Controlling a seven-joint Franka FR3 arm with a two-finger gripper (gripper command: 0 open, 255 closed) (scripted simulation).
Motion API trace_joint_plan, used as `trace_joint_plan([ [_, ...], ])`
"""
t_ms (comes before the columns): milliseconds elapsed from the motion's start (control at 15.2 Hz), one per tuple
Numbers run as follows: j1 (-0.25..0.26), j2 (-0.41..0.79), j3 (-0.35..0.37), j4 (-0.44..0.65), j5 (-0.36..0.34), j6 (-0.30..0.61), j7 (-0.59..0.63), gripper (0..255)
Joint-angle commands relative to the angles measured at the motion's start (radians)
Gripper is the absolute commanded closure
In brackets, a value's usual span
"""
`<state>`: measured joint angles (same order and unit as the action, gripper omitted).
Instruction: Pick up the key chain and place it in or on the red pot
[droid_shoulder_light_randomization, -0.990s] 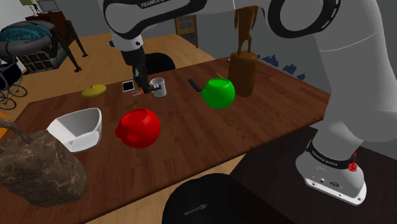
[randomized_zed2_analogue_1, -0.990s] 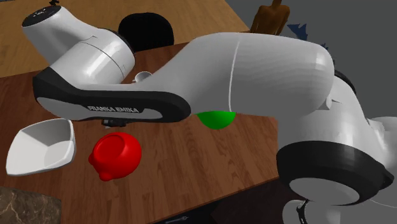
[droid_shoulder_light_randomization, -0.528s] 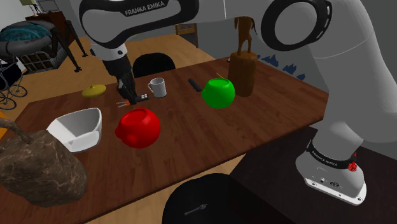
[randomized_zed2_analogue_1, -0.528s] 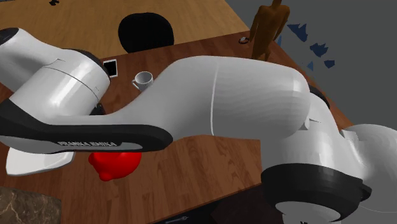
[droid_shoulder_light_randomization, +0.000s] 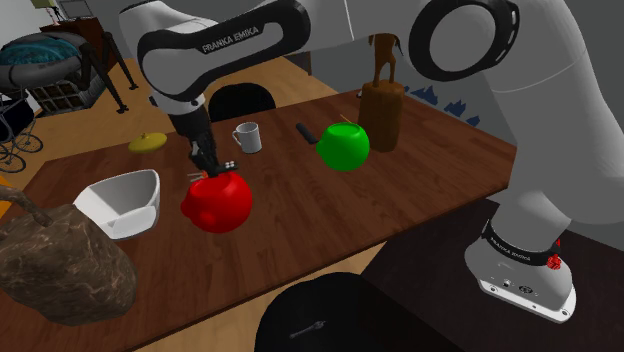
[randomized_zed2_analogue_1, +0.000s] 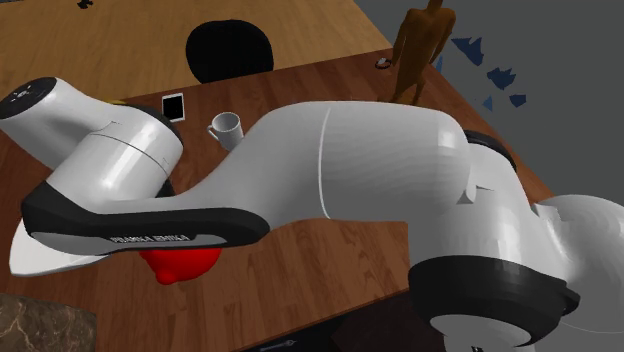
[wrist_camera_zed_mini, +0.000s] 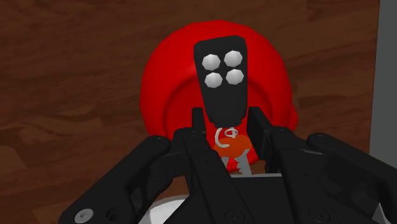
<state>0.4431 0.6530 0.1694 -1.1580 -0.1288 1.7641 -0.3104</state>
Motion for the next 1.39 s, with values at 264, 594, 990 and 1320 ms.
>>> trace_joint_plan([
  [264,-0.003,0.006,-0.001,-0.064,-0.002,0.071,0.005,255],
  [594,-0.003,0.007,-0.001,-0.064,-0.002,0.071,0.005,255],
  [990,-0.003,0.007,-0.001,-0.064,-0.002,0.071,0.005,0],
  [1320,0.004,0.005,0.000,0.034,0.000,-0.029,0.000,0],
])
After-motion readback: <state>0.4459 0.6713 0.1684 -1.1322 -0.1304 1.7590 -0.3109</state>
